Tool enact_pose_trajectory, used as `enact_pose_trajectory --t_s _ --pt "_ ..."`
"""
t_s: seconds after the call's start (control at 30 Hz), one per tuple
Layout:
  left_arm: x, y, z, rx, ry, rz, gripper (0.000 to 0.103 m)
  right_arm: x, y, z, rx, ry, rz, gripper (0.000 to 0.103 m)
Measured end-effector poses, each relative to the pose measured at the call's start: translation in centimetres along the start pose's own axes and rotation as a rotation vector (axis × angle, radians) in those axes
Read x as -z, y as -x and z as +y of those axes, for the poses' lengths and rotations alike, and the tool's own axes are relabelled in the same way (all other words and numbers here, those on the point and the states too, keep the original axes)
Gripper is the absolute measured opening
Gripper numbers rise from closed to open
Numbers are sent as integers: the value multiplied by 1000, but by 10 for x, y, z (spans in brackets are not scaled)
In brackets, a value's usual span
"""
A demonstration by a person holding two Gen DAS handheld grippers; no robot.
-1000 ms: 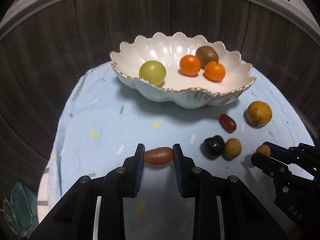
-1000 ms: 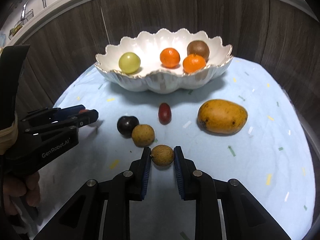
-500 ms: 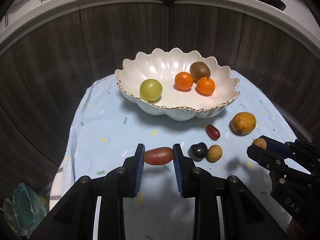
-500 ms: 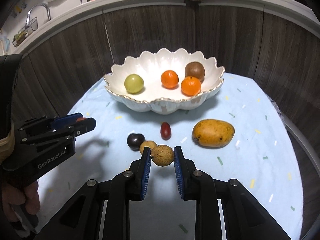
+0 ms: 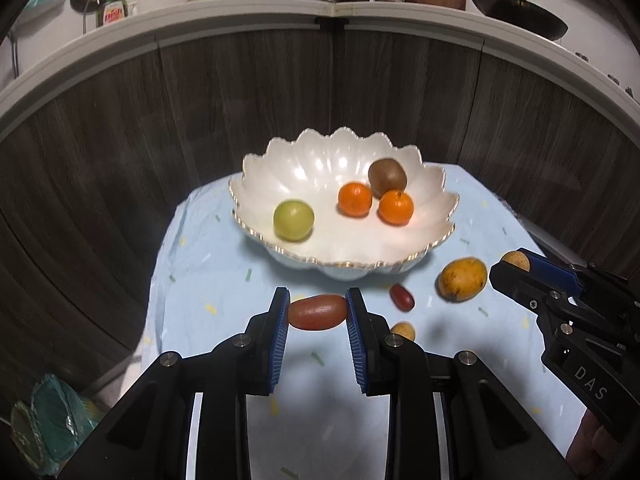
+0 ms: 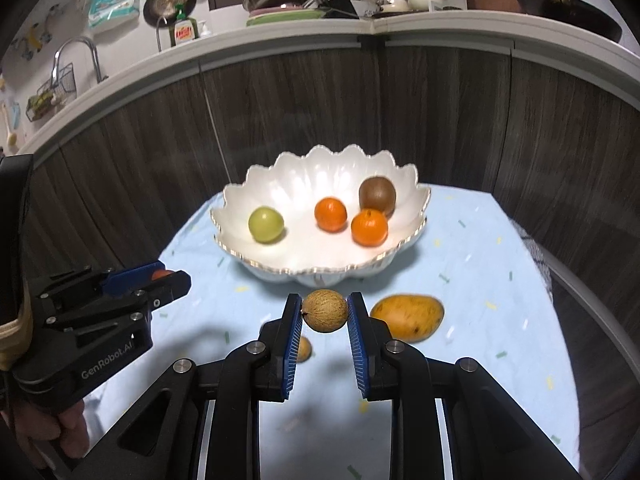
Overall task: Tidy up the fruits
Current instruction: 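Lift date and longan and carry both over the white bowl, then open both tools to drop date and longan into the bowl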
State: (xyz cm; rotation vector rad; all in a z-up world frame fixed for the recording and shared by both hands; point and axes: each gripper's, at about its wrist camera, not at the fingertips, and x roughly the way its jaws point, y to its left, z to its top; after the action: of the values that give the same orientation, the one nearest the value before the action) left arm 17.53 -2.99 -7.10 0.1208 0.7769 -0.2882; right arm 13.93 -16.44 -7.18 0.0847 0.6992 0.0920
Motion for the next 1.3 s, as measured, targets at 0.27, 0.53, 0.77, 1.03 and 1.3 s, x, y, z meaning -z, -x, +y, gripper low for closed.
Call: enact_pose_trajectory --t_s 0.27,0.53,0.77,1.03,1.3 --pt "-26 1 -1 -2 -9 -22 28 -24 1 -4 -4 -3 -17 24" --pt "-42 -10 -2 -7 -16 -26 28 -45 -11 -13 1 -6 -18 24" --pt "-56 -27 -2 -4 -11 -12 28 -56 -25 -17 -2 -7 -2 24" --pt "-65 -48 -4 -1 -18 9 28 -65 -45 -23 -13 -23 31 24" --pt "-65 -72 -7 -5 -45 48 29 -69 -66 -22 -19 -12 72 24"
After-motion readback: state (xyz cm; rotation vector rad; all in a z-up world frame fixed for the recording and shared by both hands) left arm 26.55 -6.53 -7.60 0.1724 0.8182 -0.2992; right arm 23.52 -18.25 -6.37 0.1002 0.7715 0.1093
